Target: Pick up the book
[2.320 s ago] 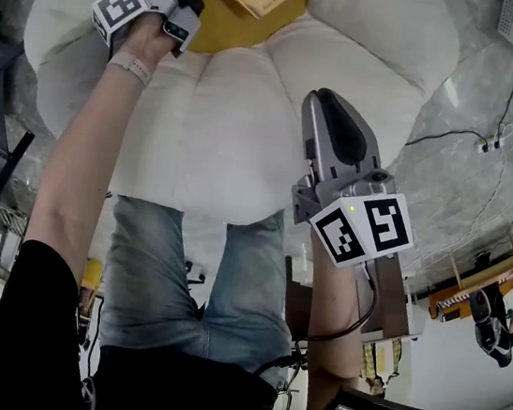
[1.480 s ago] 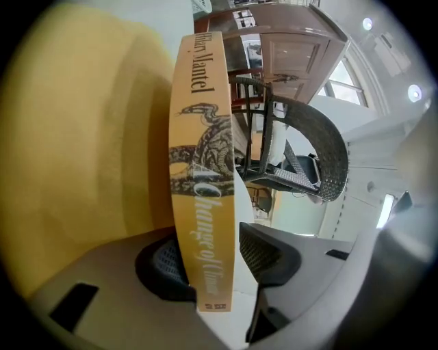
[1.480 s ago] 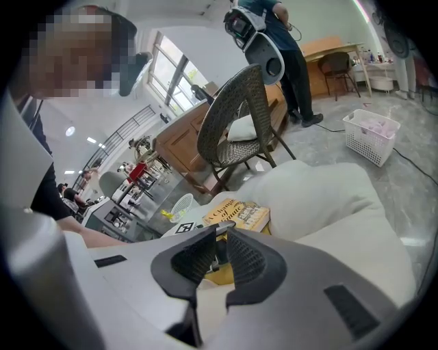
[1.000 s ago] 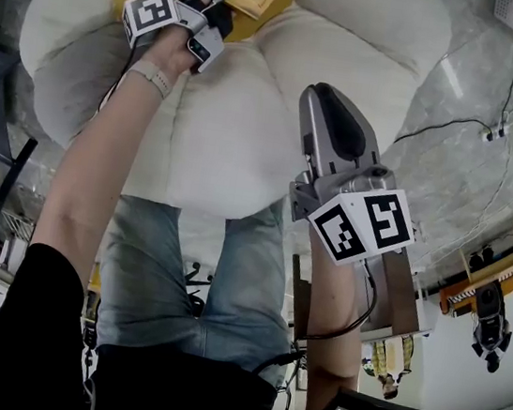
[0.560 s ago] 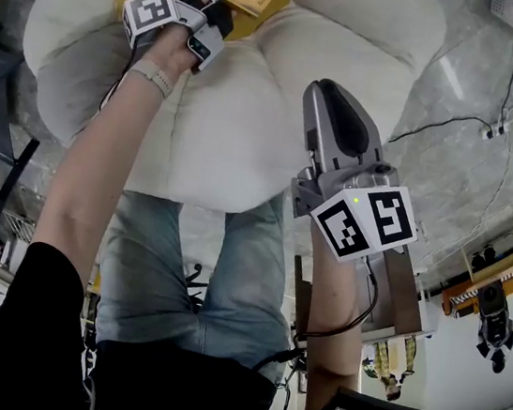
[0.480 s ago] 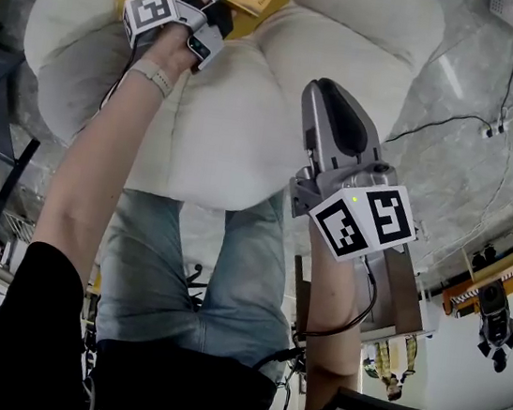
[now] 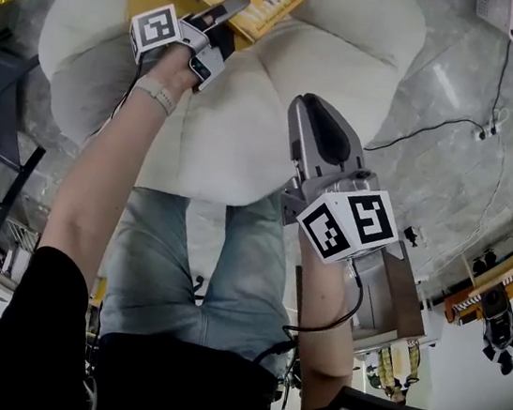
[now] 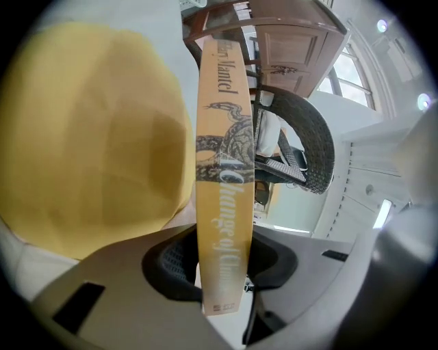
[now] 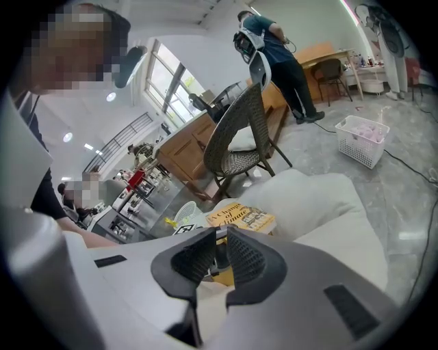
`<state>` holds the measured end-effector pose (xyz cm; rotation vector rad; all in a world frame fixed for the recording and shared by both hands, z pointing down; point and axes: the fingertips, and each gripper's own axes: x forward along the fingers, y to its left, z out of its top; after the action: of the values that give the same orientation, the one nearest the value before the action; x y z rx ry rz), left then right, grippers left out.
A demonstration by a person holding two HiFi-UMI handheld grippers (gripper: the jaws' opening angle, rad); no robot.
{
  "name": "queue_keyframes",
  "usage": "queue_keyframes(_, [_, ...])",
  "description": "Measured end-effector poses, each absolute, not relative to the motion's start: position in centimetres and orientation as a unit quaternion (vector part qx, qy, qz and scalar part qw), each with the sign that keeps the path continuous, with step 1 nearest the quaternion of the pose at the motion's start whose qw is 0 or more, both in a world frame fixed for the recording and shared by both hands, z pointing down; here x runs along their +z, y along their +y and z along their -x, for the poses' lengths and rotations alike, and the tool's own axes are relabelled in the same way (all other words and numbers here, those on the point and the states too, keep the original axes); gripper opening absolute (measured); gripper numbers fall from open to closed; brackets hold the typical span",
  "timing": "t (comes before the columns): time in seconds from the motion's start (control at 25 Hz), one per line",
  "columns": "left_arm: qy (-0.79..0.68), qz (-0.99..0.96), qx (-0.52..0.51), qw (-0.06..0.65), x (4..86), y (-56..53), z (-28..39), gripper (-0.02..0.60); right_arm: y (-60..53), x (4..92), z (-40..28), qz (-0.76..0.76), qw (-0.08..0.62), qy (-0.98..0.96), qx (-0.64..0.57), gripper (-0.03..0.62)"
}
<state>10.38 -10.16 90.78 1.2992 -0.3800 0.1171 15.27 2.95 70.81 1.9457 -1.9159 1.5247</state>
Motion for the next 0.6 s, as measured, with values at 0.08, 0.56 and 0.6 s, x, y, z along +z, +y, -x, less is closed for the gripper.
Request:
queue_keyframes(0.08, [-0.161, -0.610, 0.057, 0.774, 89.3, -9.3, -10.6, 0.152, 3.6, 69.7, -14.8, -0.623, 0.009, -0.614, 0.485, 0.064])
queue_keyframes(0.56, [-0.138, -0.606, 0.053, 0.782, 82.5, -5.2, -8.6, 0.152, 6.7, 64.2, -11.8, -0.628, 0.013, -0.612, 0.481, 0.064])
queue_keyframes(0.6, [-0.135, -0.607, 0.052, 0.782, 81.8, -4.7, -8.2, 0.152, 7.1, 63.8, -11.5, -0.627, 0.014, -0.613, 0.481, 0.064])
